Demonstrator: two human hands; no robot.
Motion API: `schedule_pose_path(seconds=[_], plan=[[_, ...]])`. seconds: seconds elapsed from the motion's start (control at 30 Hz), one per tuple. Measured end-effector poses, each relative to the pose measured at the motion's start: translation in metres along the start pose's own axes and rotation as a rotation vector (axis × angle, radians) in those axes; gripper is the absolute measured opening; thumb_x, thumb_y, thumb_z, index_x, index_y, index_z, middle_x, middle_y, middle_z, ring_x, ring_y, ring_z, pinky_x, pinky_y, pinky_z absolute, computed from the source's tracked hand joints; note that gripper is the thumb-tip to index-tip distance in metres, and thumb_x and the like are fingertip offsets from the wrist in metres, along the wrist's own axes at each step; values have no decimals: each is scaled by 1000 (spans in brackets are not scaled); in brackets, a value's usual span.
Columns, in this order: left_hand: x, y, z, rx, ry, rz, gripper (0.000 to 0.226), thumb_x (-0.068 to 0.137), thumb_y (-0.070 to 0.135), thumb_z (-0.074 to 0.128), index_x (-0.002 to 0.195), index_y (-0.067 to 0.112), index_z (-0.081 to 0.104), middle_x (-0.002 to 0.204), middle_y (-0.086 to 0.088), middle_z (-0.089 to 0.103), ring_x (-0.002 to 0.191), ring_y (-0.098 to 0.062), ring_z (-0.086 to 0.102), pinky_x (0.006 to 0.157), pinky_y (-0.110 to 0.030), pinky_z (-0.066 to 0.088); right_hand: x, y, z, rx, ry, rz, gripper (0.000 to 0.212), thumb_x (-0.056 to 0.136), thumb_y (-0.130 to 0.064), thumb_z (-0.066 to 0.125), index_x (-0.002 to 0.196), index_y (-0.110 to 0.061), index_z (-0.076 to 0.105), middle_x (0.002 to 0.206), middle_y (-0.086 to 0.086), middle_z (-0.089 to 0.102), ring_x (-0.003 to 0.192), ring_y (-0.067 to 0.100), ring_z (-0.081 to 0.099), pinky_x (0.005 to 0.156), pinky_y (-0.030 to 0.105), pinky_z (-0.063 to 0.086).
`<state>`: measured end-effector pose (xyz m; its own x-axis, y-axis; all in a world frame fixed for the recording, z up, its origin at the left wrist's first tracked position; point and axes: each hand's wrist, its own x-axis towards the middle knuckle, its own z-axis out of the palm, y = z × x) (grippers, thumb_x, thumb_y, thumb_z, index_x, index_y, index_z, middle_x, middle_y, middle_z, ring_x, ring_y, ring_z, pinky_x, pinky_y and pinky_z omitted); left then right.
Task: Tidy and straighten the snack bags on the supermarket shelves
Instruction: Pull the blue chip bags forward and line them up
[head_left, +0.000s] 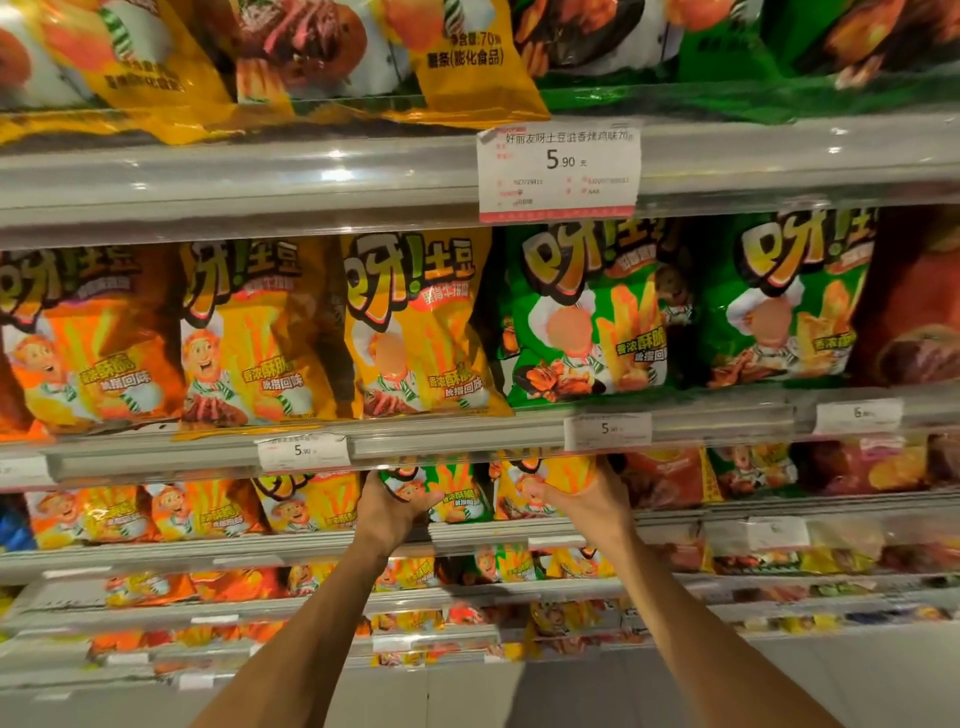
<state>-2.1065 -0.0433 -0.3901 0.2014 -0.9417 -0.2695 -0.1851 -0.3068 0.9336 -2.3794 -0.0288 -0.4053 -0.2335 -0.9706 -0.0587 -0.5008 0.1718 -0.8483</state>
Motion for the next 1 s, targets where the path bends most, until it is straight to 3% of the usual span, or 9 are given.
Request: schedule_pose_path(seconds=[0.07,0.17,0.27,0.43,0.57,0.67,0.8,0.87,1.0], plan=[[-1,3,-1,-48,6,-13,47,71,-1,85,109,2,57,102,-8,68,101,-25,64,97,-42,51,-4,-8,1,36,18,2,89,57,-69,86,130,-25,61,115,-15,64,114,16,64,81,14,47],[-5,6,-1,-84,8,-12,41,72,-6,82,102,6,56,97,-6,66,93,-20,63,94,-39,50,-13,-17,2,59,45,-15,87,59,-65,88,129,-22,62,117,-7,70,111,14,64,90,28,54],[-9,8,3,-85,20,6,40,73,-4,82,101,8,57,98,-7,67,96,-23,62,89,-37,51,-25,-13,-3,66,80,-7,82,61,-65,87,127,-23,60,116,-7,70,105,14,65,86,32,55],[-16,13,13,-76,-4,42,43,72,1,85,105,10,59,99,-6,69,93,-19,65,85,-36,52,-31,-11,-24,71,107,61,68,68,-61,84,119,-23,60,103,-11,67,91,14,65,71,20,50],[-25,18,35,-30,-62,98,40,73,-11,80,103,-1,56,92,-8,65,85,-14,65,80,-29,57,-39,9,-45,134,132,168,47,67,-53,89,92,-25,60,78,-12,69,69,9,67,48,11,45],[-31,25,59,-35,-88,109,41,73,-12,80,101,4,54,88,-3,63,75,-4,65,68,-23,59,-52,32,-63,157,146,158,46,66,-48,92,96,-28,62,75,-17,72,73,5,68,58,9,46],[-34,29,91,2,-130,148,40,74,-9,80,105,0,57,90,-4,67,74,3,66,63,-9,52,-72,66,-92,135,185,183,55,68,-41,92,113,-32,62,98,-9,73,90,16,69,78,34,57],[-37,30,107,15,-150,162,40,75,-5,81,104,7,57,90,-5,67,75,3,63,60,-7,50,-82,78,-104,134,192,189,53,67,-42,92,107,-38,58,95,-17,71,87,9,68,68,26,54],[-40,23,132,35,-144,145,42,80,0,80,110,8,51,76,-5,63,44,7,54,42,-9,41,-94,82,-116,161,207,238,65,54,-56,94,105,-43,56,86,-29,69,74,-10,64,53,6,44]])
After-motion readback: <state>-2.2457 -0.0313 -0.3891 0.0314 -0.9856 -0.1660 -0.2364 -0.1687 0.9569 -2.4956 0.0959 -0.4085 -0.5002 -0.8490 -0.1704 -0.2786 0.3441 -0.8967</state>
